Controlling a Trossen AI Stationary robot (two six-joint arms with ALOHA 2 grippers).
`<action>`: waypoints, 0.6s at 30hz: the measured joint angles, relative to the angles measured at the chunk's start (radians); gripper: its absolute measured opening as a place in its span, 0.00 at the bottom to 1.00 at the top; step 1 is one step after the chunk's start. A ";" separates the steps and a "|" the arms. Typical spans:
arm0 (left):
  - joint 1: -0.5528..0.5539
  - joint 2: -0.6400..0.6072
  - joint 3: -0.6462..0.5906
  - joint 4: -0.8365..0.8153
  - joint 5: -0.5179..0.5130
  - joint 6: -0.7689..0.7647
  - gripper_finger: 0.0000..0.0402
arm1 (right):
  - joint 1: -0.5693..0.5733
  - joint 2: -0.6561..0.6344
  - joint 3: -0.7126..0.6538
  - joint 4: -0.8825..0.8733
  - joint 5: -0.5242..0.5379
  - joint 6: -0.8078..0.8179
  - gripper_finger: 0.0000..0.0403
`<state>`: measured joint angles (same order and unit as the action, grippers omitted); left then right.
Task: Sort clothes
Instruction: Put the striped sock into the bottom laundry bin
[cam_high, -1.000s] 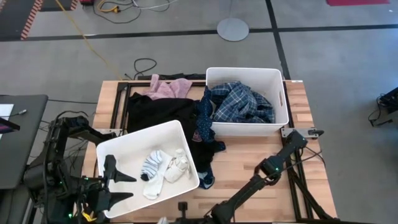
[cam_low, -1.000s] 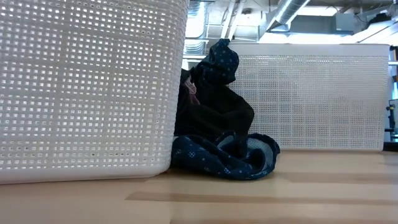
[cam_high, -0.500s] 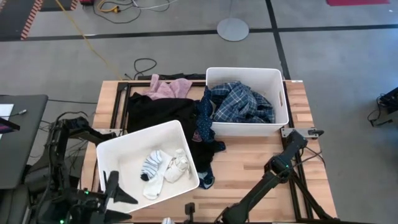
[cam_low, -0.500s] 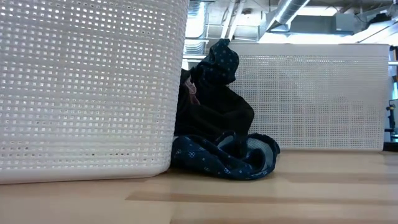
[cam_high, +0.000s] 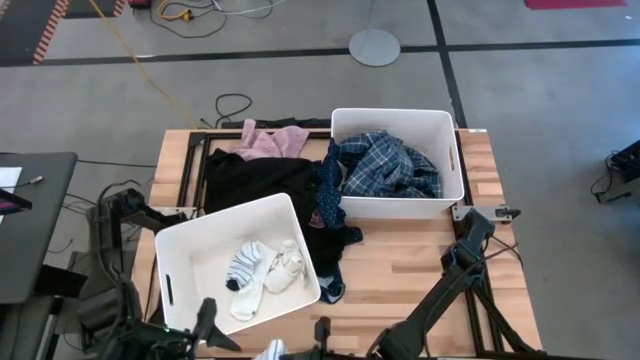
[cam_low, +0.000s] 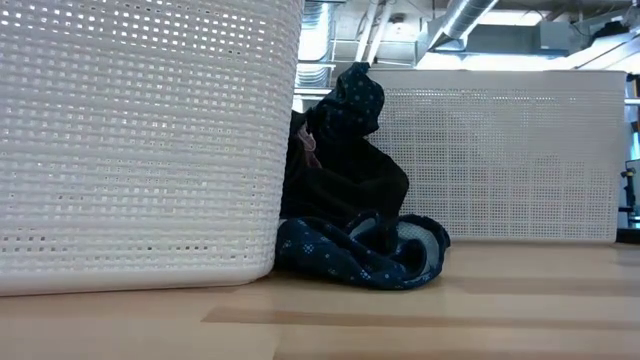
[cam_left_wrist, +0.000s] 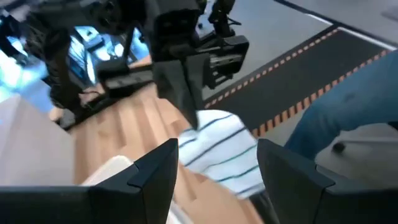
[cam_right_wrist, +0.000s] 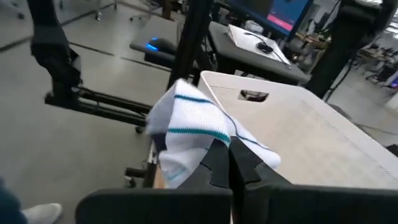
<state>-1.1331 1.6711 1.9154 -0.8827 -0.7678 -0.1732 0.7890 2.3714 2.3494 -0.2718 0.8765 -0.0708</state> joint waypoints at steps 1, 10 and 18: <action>0.003 0.000 -0.013 0.016 0.012 -0.014 0.53 | 0.002 0.000 0.005 -0.007 0.012 -0.010 0.00; 0.038 0.000 -0.176 0.216 0.069 -0.073 0.53 | 0.002 0.001 0.005 -0.013 0.062 -0.044 0.00; 0.064 -0.001 -0.274 0.408 0.060 -0.101 0.53 | 0.003 0.001 0.005 -0.012 0.098 -0.085 0.00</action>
<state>-1.0688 1.6699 1.6416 -0.4746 -0.7075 -0.2737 0.7918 2.3726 2.3547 -0.2842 0.9745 -0.1559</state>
